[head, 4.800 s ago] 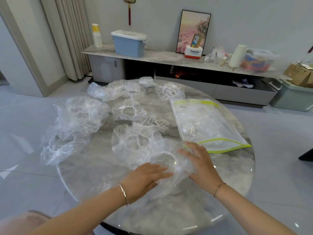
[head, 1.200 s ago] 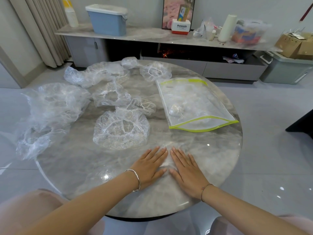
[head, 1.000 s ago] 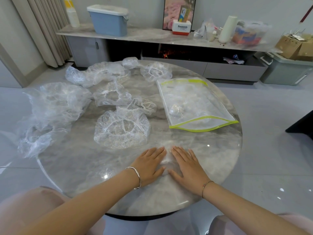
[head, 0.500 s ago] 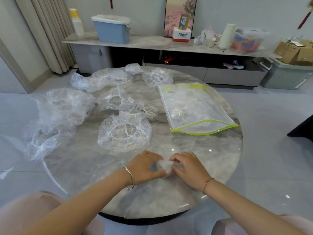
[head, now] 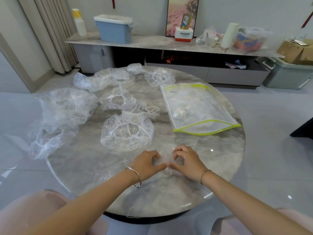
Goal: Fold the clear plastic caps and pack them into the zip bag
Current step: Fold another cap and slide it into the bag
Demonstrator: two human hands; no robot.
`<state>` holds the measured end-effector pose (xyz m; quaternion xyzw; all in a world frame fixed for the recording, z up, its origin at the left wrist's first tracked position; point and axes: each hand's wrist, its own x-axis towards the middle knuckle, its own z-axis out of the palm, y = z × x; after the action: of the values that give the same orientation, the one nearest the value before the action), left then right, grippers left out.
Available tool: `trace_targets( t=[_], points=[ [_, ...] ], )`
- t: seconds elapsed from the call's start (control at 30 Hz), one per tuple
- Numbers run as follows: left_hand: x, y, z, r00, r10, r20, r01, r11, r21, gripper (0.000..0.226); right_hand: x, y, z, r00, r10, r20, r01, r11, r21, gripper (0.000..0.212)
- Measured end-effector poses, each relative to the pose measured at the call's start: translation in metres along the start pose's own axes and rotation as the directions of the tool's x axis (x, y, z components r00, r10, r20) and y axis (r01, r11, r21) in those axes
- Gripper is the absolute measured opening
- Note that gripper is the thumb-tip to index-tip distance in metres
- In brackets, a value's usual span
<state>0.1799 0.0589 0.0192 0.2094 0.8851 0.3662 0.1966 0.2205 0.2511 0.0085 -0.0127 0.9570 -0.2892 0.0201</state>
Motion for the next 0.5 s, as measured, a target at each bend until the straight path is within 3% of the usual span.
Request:
trace_targets(
  t=[0.1, 0.2, 0.23, 0.3, 0.37, 0.4, 0.43, 0.5],
  points=[
    [0.003, -0.007, 0.000, 0.997, -0.005, -0.073, 0.012, 0.995, 0.099, 0.027, 0.003, -0.004, -0.004, 0.999, 0.010, 0.049, -0.010, 1.000, 0.007, 0.027],
    [0.001, -0.009, -0.003, 0.977, -0.014, -0.212, 0.040, 0.992, 0.118, 0.011, 0.002, -0.007, -0.005, 0.988, 0.068, 0.140, -0.103, 0.958, 0.269, 0.023],
    [0.000, -0.007, -0.004, 0.953, 0.049, -0.298, -0.010, 0.991, 0.132, 0.012, 0.001, -0.008, -0.005, 0.987, 0.090, 0.133, -0.133, 0.923, 0.361, 0.021],
    [-0.002, 0.002, -0.008, 0.837, 0.287, -0.465, -0.206, 0.954, 0.219, 0.026, 0.003, -0.012, -0.006, 0.983, 0.171, 0.073, -0.184, 0.839, 0.511, 0.020],
    [-0.003, 0.015, -0.013, 0.701, 0.543, -0.463, -0.396, 0.836, 0.380, 0.027, 0.003, -0.017, -0.013, 0.966, 0.253, 0.045, -0.220, 0.726, 0.651, 0.020],
    [-0.001, 0.017, -0.013, 0.678, 0.614, -0.404, -0.445, 0.780, 0.439, 0.028, 0.003, -0.020, -0.018, 0.961, 0.271, 0.054, -0.228, 0.667, 0.710, 0.018],
    [0.000, 0.019, -0.011, 0.705, 0.617, -0.349, -0.456, 0.772, 0.443, 0.032, 0.002, -0.021, -0.022, 0.960, 0.271, 0.076, -0.234, 0.618, 0.750, 0.016],
    [-0.001, 0.022, -0.006, 0.814, 0.493, -0.309, -0.392, 0.857, 0.334, 0.048, 0.000, -0.024, -0.029, 0.962, 0.240, 0.127, -0.242, 0.544, 0.803, 0.014]
  ],
)
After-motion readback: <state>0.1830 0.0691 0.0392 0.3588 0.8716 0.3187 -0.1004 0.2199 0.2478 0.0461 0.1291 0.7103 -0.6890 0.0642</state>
